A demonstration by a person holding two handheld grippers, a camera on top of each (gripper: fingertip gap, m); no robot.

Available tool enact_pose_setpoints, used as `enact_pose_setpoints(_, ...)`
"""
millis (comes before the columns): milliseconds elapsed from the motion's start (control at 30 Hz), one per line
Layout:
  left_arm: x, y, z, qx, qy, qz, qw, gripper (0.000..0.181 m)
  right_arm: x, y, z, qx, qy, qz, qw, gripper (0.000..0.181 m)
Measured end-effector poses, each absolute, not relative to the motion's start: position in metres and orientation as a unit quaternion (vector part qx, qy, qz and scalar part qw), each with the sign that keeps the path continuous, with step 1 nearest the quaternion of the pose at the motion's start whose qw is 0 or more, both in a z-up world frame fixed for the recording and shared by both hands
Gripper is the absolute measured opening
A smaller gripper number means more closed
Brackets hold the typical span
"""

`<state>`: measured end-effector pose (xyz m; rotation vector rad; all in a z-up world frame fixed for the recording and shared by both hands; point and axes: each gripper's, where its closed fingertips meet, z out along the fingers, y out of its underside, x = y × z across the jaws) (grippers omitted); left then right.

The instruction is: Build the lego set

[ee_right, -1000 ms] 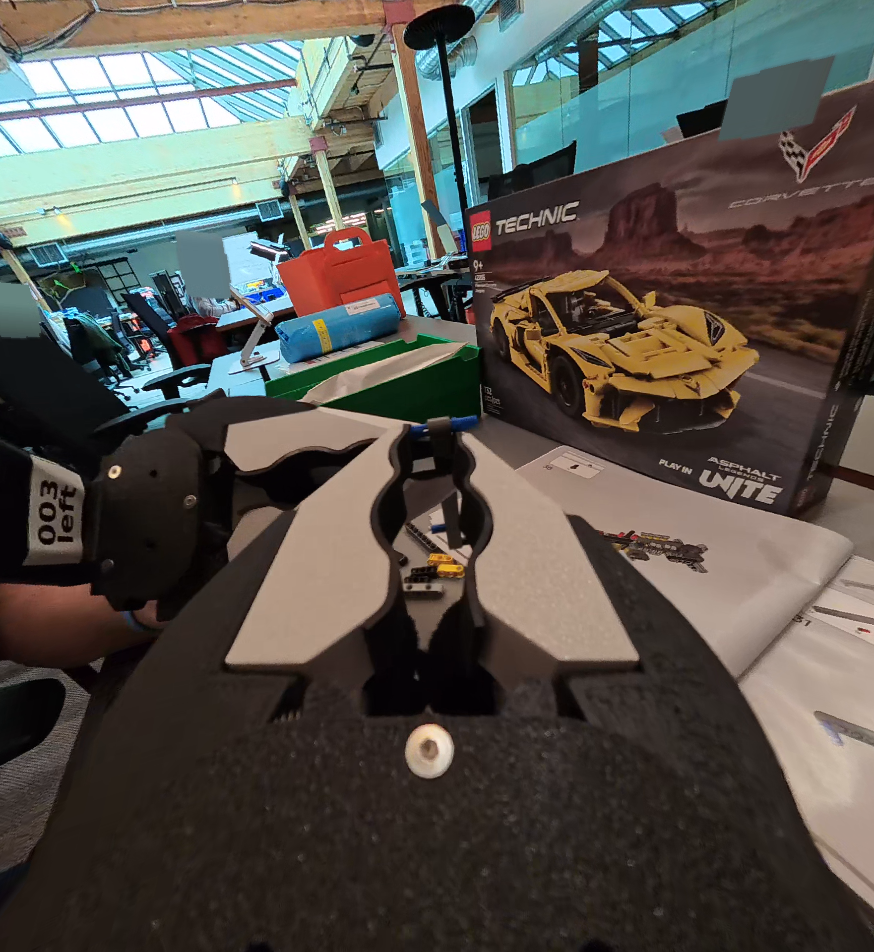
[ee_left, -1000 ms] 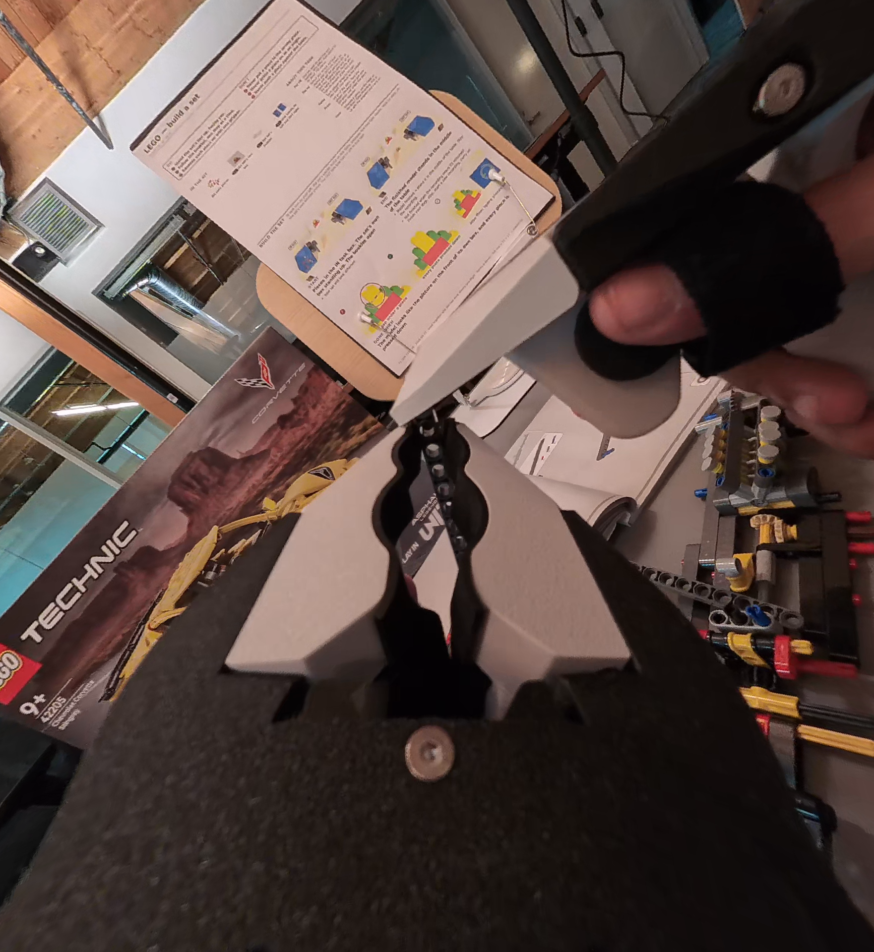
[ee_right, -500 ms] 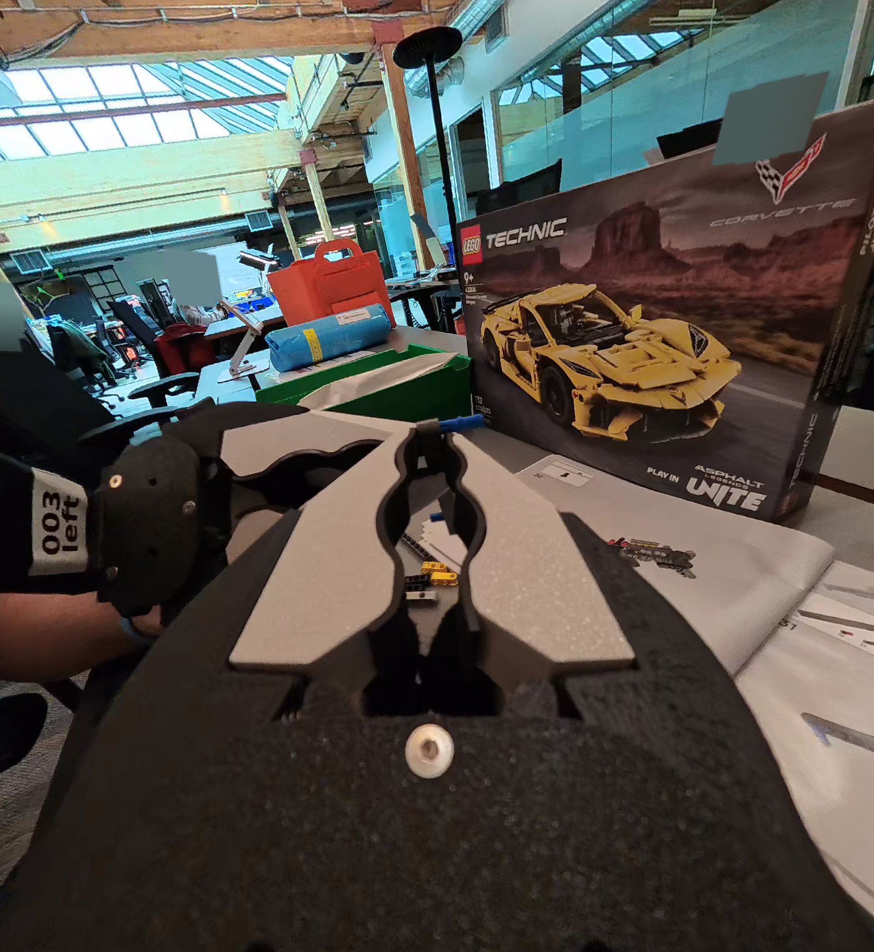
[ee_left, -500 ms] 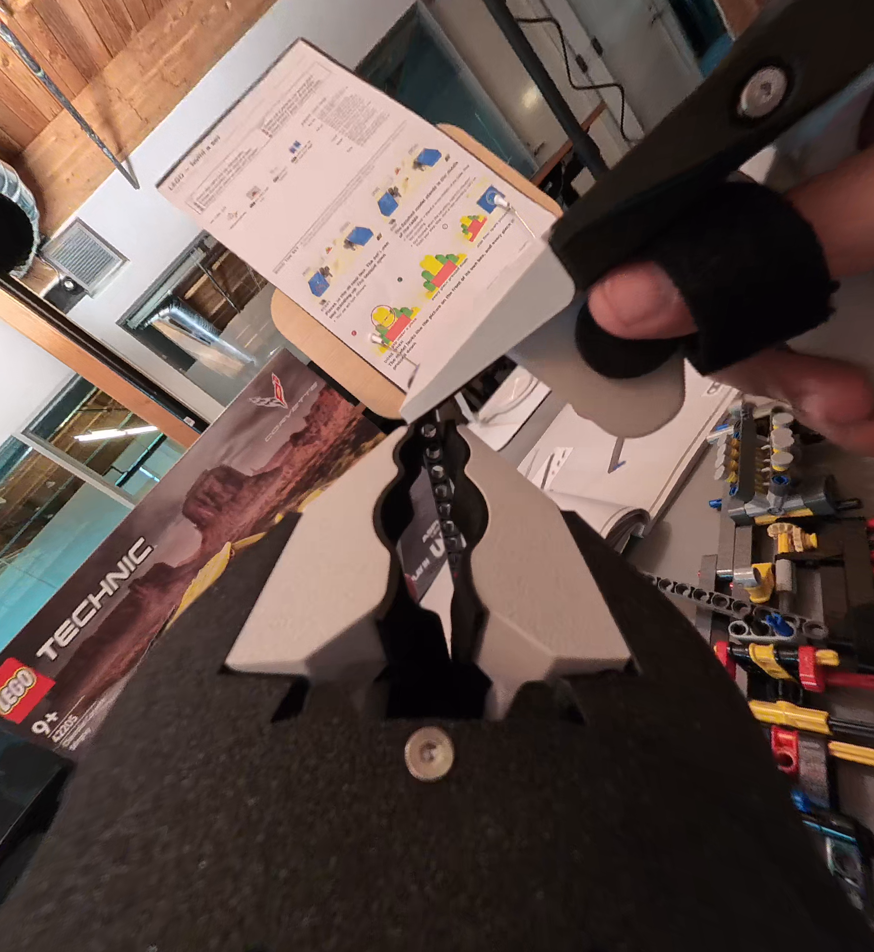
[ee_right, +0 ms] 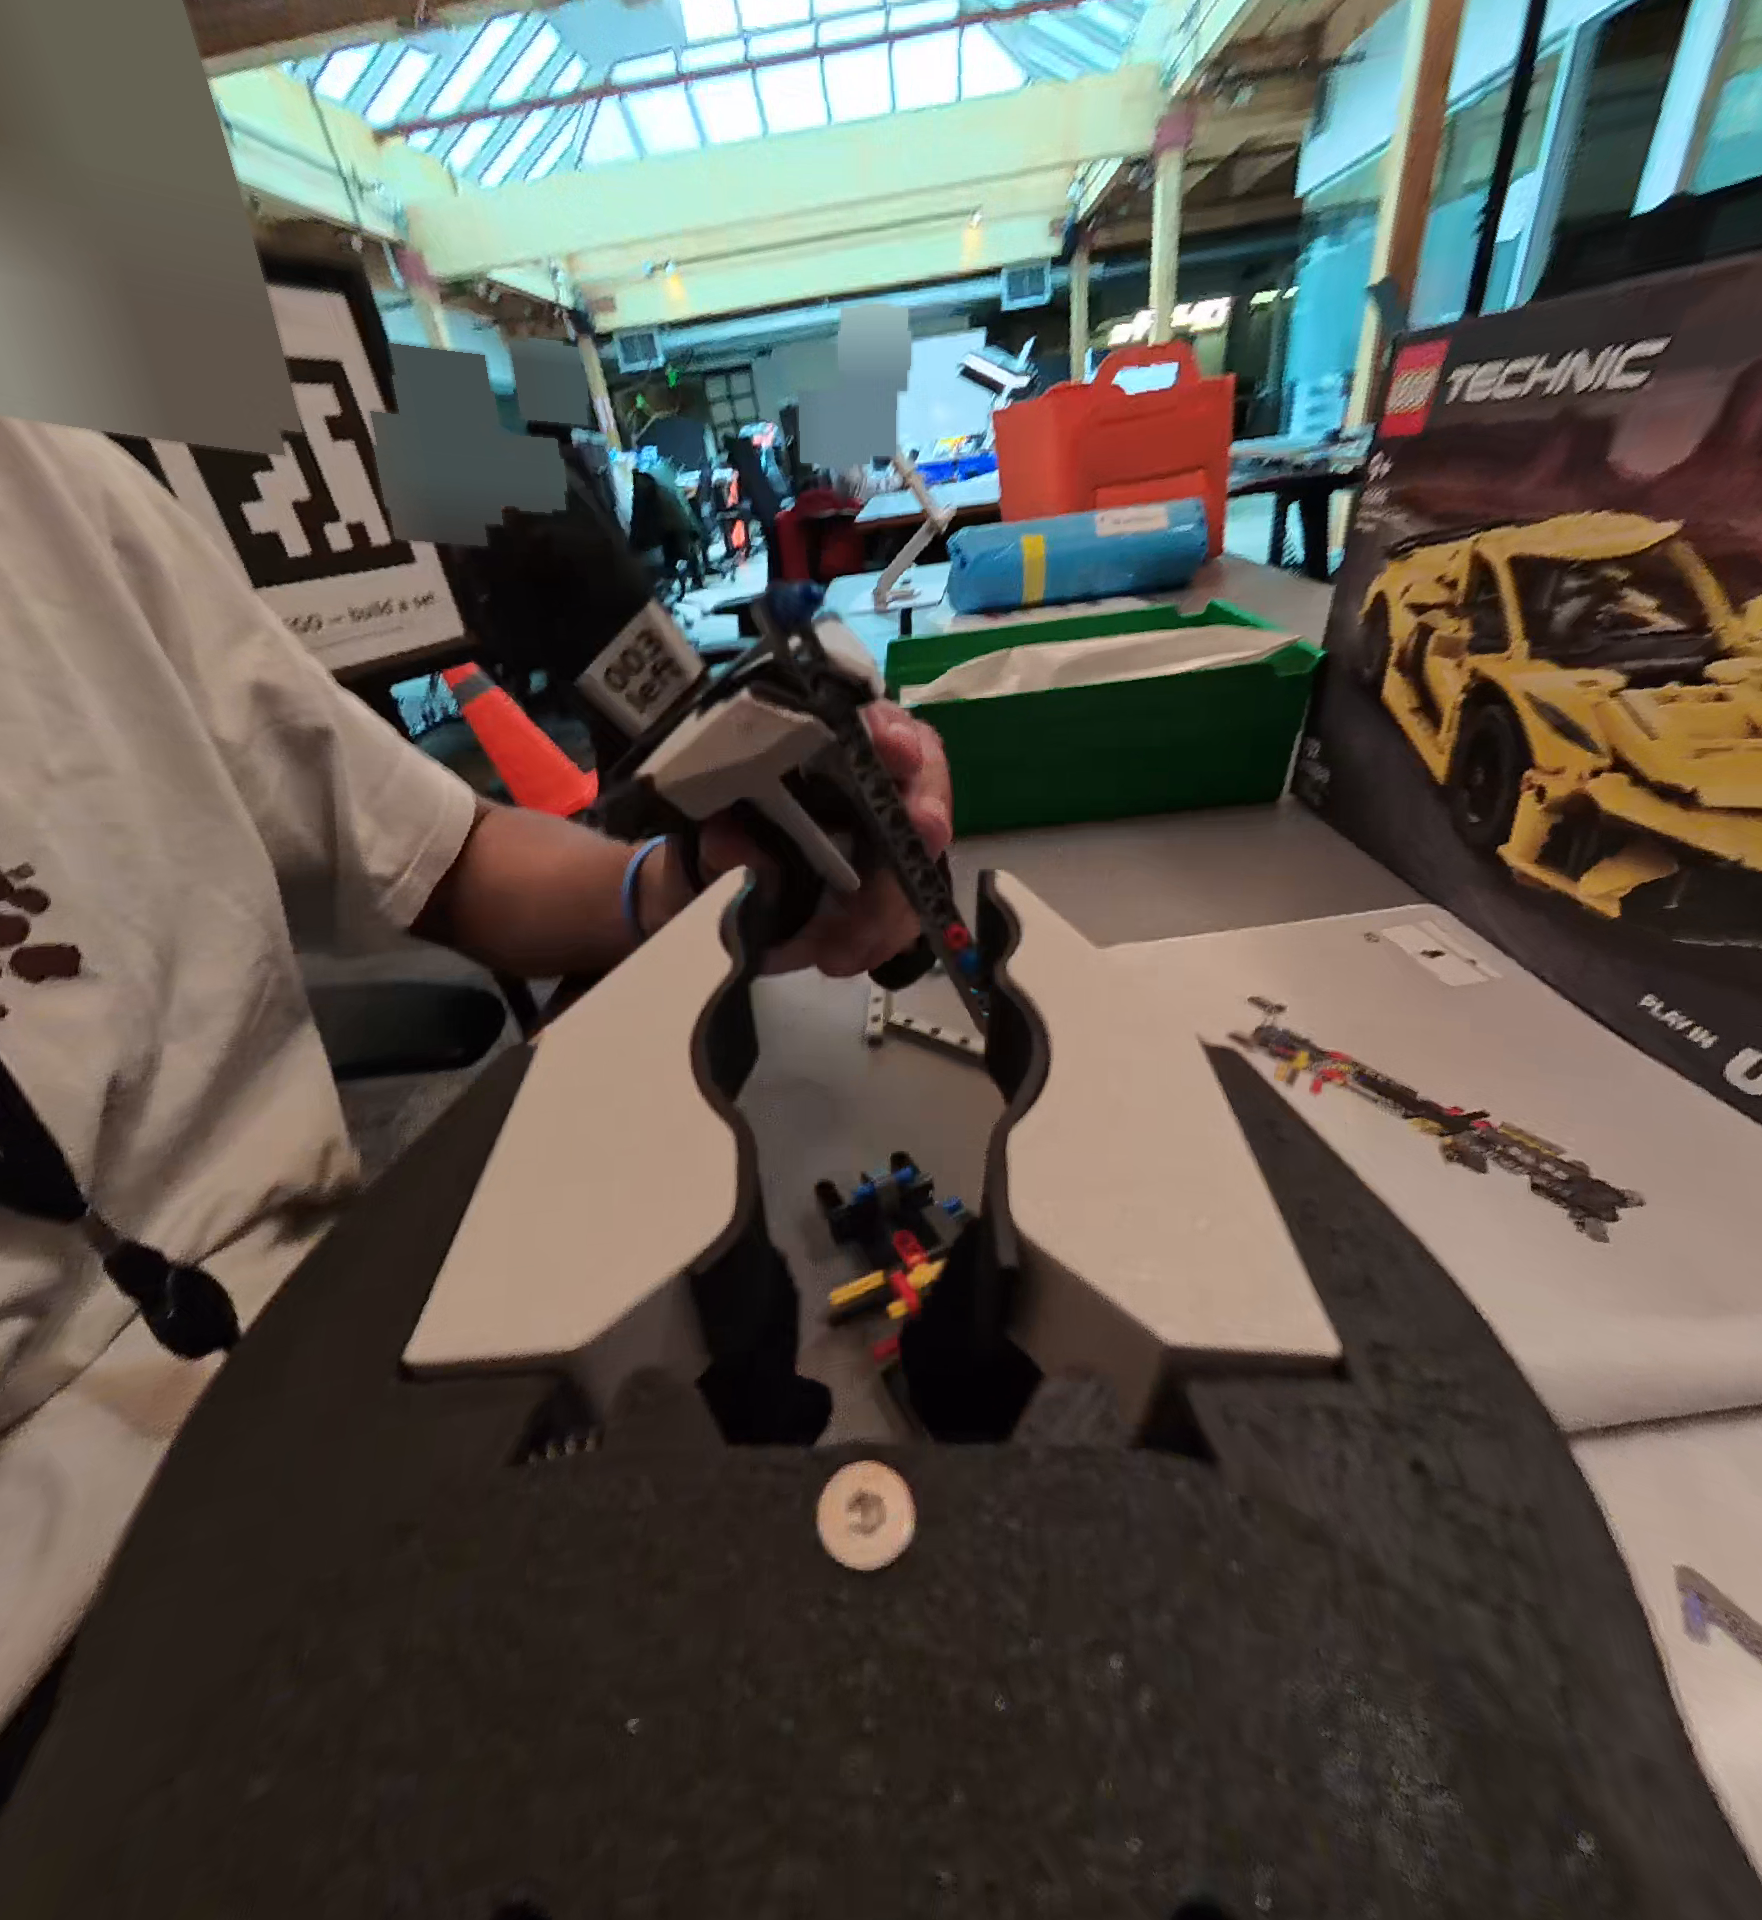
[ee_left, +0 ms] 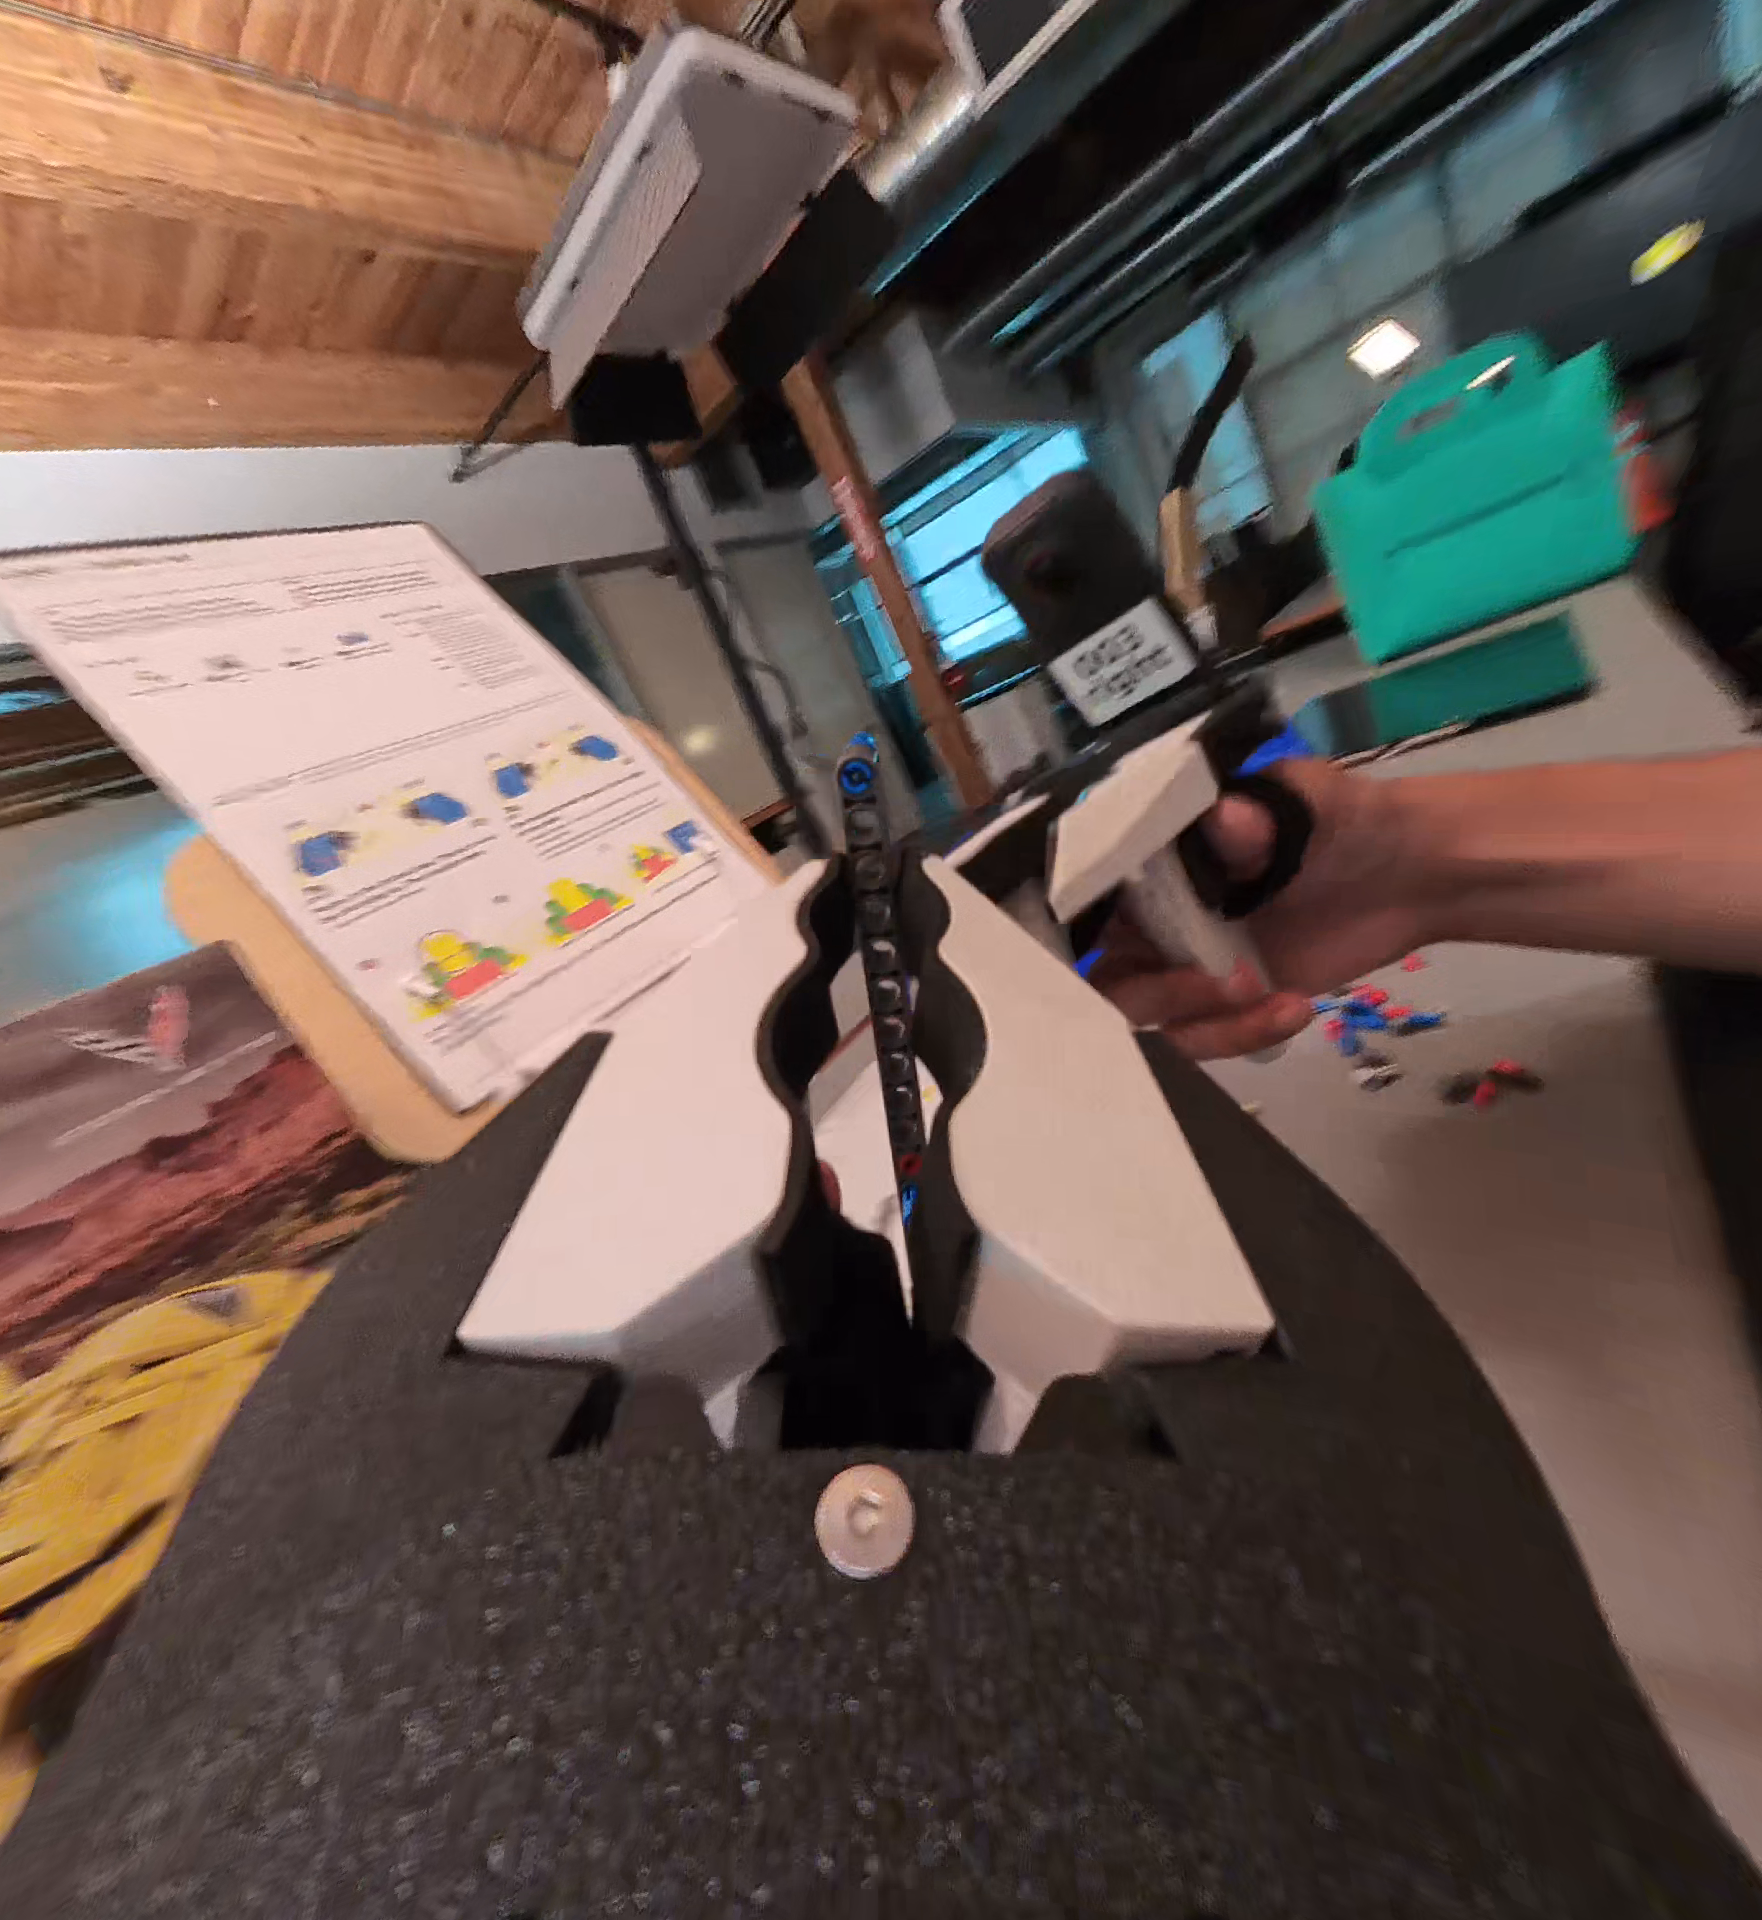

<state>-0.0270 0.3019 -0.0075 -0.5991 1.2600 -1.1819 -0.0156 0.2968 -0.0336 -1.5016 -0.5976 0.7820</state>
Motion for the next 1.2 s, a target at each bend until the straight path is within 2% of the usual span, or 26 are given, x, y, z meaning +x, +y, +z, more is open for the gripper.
enact_pose_setpoints(133,-0.033,0.288,-0.004,-0.254,0.537,-0.603,0.532,0.007,-0.031,0.300,-0.045,-0.660,-0.301,0.297,0.621,0.036)
enact_pose_setpoints(267,-0.035,0.284,-0.003,-0.255,0.530,-0.640,0.495,0.006,-0.039,0.296,-0.042,-0.650,-0.322,0.275,0.631,0.008)
enact_pose_setpoints(467,-0.029,0.291,-0.013,-0.278,0.551,-0.620,0.484,0.007,-0.023,0.298,-0.047,-0.680,-0.331,0.209,0.620,0.007)
enact_pose_setpoints(600,-0.018,0.301,-0.030,-0.320,0.580,-0.585,0.468,0.014,0.010,0.303,-0.059,-0.712,-0.364,0.026,0.600,0.007)
enact_pose_setpoints(700,-0.007,0.317,-0.053,-0.367,0.609,-0.533,0.459,0.027,0.079,0.305,-0.069,-0.733,-0.359,-0.196,0.544,0.007)
enact_pose_setpoints(800,-0.002,0.328,-0.060,-0.398,0.602,-0.525,0.452,0.027,0.138,0.293,-0.085,-0.740,-0.333,-0.304,0.499,0.007)
enact_pose_setpoints(1000,0.004,0.338,-0.070,-0.471,0.571,-0.547,0.392,0.030,0.181,0.272,-0.125,-0.775,-0.257,-0.321,0.480,0.007)
enact_pose_setpoints(1200,0.006,0.350,-0.078,-0.533,0.534,-0.576,0.315,0.032,0.216,0.270,-0.152,-0.814,-0.233,-0.346,0.405,0.007)
